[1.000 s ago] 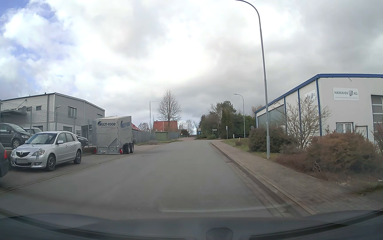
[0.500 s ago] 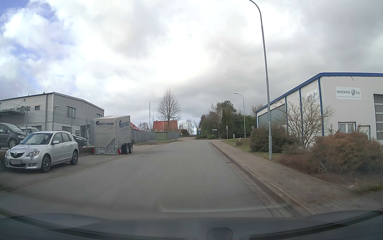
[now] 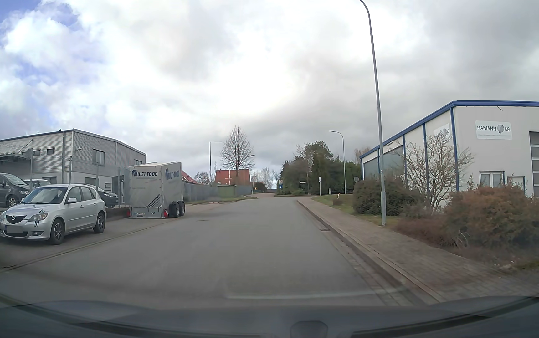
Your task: Follow the waypoints while adhering to traffic rules and regulations
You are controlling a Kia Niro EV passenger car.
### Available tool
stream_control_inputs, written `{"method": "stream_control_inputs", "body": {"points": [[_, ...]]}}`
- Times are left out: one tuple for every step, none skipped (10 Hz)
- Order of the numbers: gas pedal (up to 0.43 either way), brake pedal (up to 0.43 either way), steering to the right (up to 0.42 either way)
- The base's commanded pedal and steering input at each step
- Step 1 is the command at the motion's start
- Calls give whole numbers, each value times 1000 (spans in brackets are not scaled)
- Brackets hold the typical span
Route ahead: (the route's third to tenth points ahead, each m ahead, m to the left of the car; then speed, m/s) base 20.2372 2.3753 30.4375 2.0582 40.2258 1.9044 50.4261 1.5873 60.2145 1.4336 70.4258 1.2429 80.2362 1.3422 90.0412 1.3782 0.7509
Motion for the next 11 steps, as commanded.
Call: {"method": "stream_control_inputs", "body": {"points": [[0,0,0],[0,0,0],[0,0,0],[0,0,0],[0,0,0],[0,0,0],[0,0,0],[0,0,0],[0,0,0],[0,0,0],[0,0,0]]}}
